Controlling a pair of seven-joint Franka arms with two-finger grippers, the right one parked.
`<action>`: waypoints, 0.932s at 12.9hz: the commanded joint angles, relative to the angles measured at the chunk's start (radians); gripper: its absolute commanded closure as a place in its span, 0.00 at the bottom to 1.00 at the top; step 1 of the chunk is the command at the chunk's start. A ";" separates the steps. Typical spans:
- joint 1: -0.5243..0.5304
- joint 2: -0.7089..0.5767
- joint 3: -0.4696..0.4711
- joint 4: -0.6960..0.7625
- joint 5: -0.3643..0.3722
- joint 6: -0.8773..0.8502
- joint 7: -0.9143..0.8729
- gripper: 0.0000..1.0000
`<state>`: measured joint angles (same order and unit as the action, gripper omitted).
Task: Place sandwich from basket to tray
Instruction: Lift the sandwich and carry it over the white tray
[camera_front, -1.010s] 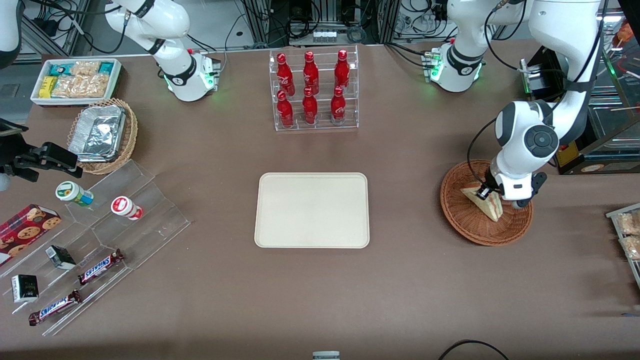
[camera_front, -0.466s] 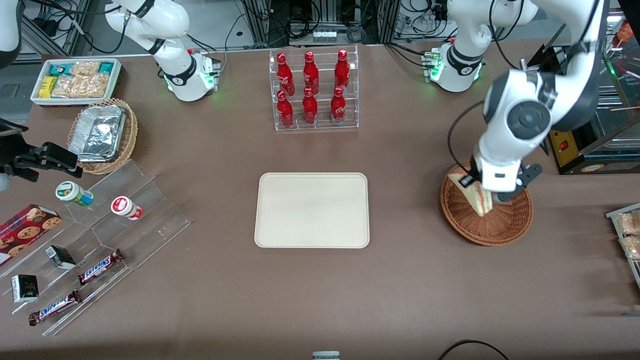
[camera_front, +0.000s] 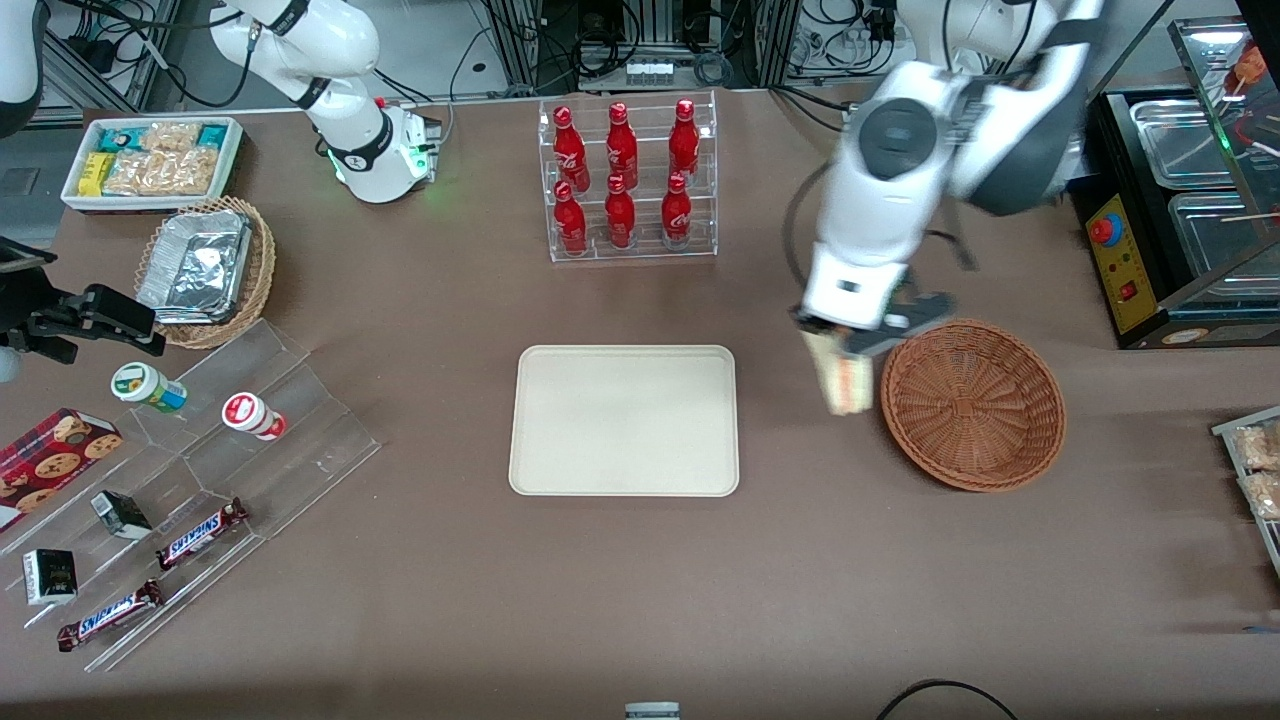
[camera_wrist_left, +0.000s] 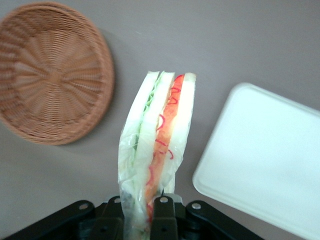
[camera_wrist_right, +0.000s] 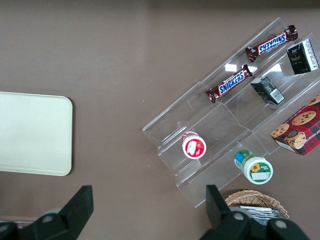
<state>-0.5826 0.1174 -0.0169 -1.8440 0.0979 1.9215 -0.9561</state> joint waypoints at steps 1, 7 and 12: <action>-0.112 0.143 0.018 0.115 -0.007 0.011 0.000 0.97; -0.191 0.442 0.018 0.284 0.005 0.122 0.000 0.97; -0.207 0.528 0.020 0.290 0.014 0.238 0.007 0.96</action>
<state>-0.7712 0.6201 -0.0158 -1.5880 0.1003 2.1638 -0.9562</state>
